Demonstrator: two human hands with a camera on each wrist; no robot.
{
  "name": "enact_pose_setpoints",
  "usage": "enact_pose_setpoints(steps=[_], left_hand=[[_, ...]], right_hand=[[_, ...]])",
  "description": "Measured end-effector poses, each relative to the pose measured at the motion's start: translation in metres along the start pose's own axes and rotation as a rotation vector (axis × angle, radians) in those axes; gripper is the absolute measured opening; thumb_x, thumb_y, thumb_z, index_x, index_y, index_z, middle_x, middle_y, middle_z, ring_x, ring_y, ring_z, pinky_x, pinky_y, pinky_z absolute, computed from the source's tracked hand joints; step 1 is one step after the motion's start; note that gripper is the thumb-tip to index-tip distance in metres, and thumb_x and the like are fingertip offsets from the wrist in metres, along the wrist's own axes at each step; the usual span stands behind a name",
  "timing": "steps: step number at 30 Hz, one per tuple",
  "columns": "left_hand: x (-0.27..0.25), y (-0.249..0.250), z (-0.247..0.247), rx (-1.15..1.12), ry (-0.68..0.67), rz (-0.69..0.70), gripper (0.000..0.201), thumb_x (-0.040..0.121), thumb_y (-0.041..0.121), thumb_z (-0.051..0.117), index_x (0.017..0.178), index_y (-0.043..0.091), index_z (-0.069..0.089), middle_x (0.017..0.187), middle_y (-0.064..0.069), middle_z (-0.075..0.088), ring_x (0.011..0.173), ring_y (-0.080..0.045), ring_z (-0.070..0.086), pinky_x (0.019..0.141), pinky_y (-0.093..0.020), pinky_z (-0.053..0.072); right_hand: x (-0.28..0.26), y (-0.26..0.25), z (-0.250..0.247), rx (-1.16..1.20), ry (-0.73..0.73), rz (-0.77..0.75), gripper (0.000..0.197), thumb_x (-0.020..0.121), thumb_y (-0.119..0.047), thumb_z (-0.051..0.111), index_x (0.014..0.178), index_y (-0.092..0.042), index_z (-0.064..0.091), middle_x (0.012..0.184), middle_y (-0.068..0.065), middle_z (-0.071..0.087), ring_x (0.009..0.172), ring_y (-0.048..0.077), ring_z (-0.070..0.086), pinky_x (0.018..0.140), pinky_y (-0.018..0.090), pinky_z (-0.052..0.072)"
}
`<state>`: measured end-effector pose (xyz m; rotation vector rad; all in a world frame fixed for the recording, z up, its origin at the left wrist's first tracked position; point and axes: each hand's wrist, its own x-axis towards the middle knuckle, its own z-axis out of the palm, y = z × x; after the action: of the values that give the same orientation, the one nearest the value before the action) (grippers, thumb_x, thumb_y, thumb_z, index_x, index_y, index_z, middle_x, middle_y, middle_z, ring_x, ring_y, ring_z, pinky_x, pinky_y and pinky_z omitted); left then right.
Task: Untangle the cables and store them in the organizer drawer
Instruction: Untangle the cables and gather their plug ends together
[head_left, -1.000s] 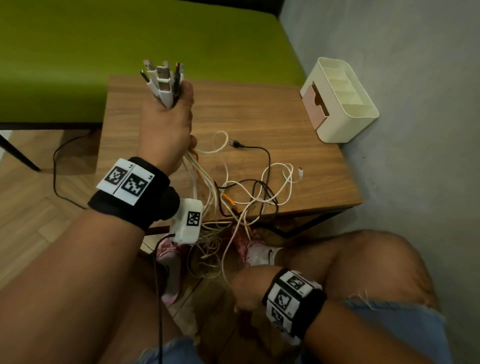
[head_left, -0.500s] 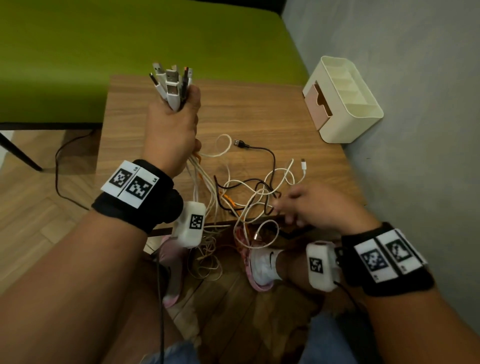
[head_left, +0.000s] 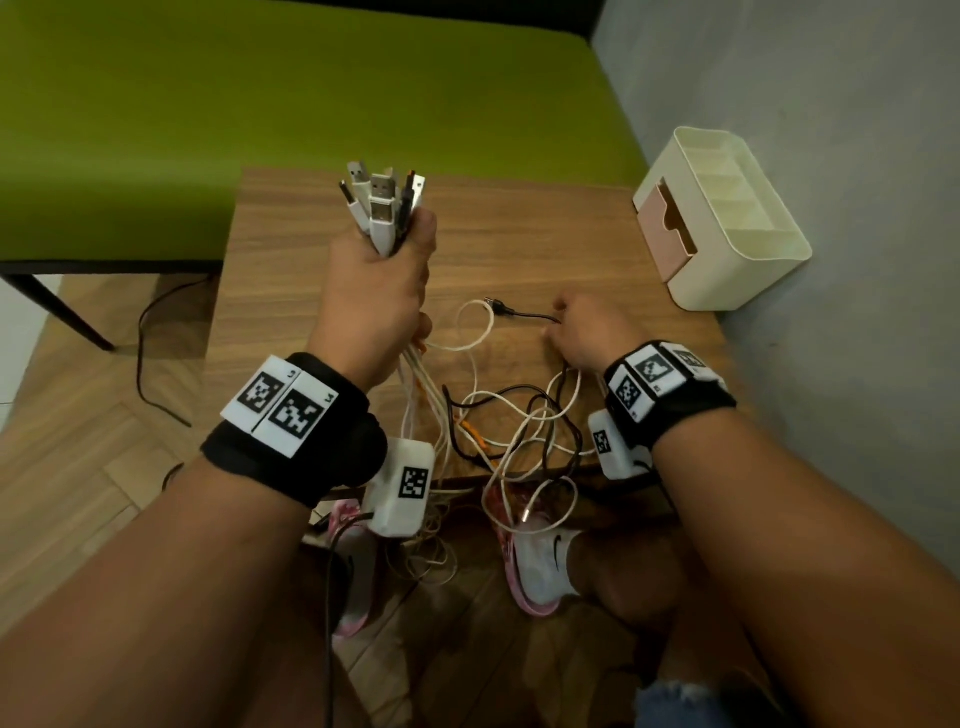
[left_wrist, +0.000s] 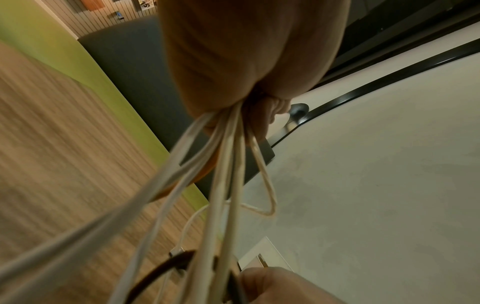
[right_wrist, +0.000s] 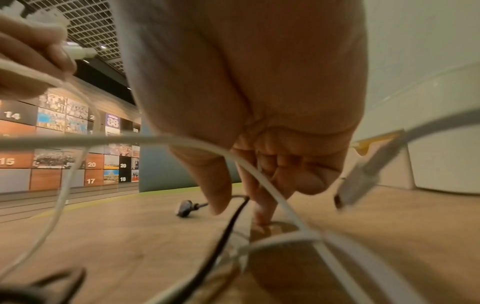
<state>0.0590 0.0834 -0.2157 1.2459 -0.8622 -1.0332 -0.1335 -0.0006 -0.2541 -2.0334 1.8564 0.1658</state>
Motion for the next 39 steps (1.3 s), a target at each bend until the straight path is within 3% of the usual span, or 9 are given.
enact_pose_setpoints(steps=[4,10,16,22,25,27,30,34,39], left_hand=[[0.003,-0.001,0.003,0.003,-0.022,-0.005,0.029,0.100,0.036,0.050,0.081,0.015,0.045,0.054,0.003,0.027,0.044,-0.012,0.022,0.040,-0.021,0.027],[0.006,-0.004,0.009,0.024,-0.050,-0.006,0.034,0.097,0.037,0.056,0.070,0.021,0.042,0.053,0.007,0.028,0.042,-0.008,0.024,0.039,-0.020,0.028],[0.006,-0.001,0.016,-0.036,-0.046,-0.077,0.041,0.096,0.049,0.053,0.067,0.025,0.037,0.056,0.006,0.025,0.044,-0.009,0.020,0.041,-0.020,0.023],[0.011,-0.003,0.018,-0.185,-0.086,-0.188,0.038,0.101,0.046,0.044,0.073,0.021,0.040,0.058,0.005,0.019,0.050,-0.011,0.011,0.042,-0.020,0.016],[0.012,-0.005,0.023,-0.180,-0.104,-0.181,0.040,0.102,0.047,0.041,0.071,0.022,0.036,0.054,0.007,0.019,0.045,-0.009,0.013,0.040,-0.019,0.019],[0.011,-0.005,0.029,-0.178,-0.125,-0.159,0.040,0.102,0.048,0.038,0.071,0.023,0.034,0.053,0.007,0.019,0.044,-0.008,0.014,0.040,-0.020,0.019],[0.009,-0.004,0.038,-0.206,-0.188,-0.122,0.038,0.102,0.047,0.035,0.074,0.021,0.035,0.054,0.007,0.019,0.045,-0.008,0.013,0.040,-0.023,0.017],[0.005,-0.002,0.046,-0.200,-0.232,-0.053,0.037,0.100,0.044,0.041,0.073,0.019,0.035,0.052,0.007,0.021,0.042,-0.008,0.018,0.040,-0.022,0.021],[0.000,-0.001,0.046,-0.158,-0.226,-0.072,0.036,0.098,0.031,0.055,0.070,0.020,0.037,0.054,0.002,0.024,0.041,-0.011,0.023,0.039,-0.022,0.024]], right_hand=[[0.002,0.005,0.004,0.036,0.033,-0.016,0.019,0.097,-0.028,0.056,0.108,-0.016,0.066,0.102,0.005,0.067,0.088,0.019,0.058,0.074,0.030,0.042],[-0.004,0.007,-0.001,0.137,0.103,-0.052,0.023,0.098,-0.035,0.053,0.099,-0.017,0.068,0.090,0.002,0.066,0.087,0.019,0.060,0.073,0.032,0.044],[-0.012,0.003,-0.007,0.297,0.167,-0.106,0.028,0.098,-0.043,0.052,0.091,-0.019,0.066,0.080,-0.002,0.064,0.077,0.018,0.062,0.062,0.031,0.044],[-0.031,-0.001,-0.029,0.740,0.377,-0.084,0.018,0.097,-0.035,0.054,0.085,-0.025,0.064,0.082,-0.002,0.068,0.075,0.021,0.067,0.070,0.047,0.059],[-0.045,-0.009,-0.034,0.962,0.382,-0.189,0.015,0.097,-0.023,0.057,0.083,-0.021,0.063,0.079,0.000,0.066,0.060,0.013,0.062,0.053,0.034,0.056],[-0.057,-0.017,-0.033,1.024,0.368,-0.278,0.013,0.097,-0.020,0.059,0.086,-0.018,0.065,0.078,0.002,0.066,0.057,0.010,0.060,0.051,0.025,0.052],[-0.069,-0.026,-0.024,1.034,0.348,-0.357,0.012,0.096,-0.020,0.062,0.085,-0.021,0.066,0.075,0.001,0.068,0.057,0.012,0.061,0.051,0.025,0.053],[-0.074,-0.029,-0.016,0.916,0.317,-0.464,0.013,0.094,-0.021,0.064,0.082,-0.023,0.068,0.067,-0.007,0.067,0.056,0.004,0.060,0.053,0.025,0.051],[-0.087,-0.021,-0.020,0.876,0.322,-0.581,0.012,0.093,-0.016,0.065,0.083,-0.021,0.069,0.064,-0.021,0.063,0.062,-0.001,0.061,0.059,0.012,0.044]])
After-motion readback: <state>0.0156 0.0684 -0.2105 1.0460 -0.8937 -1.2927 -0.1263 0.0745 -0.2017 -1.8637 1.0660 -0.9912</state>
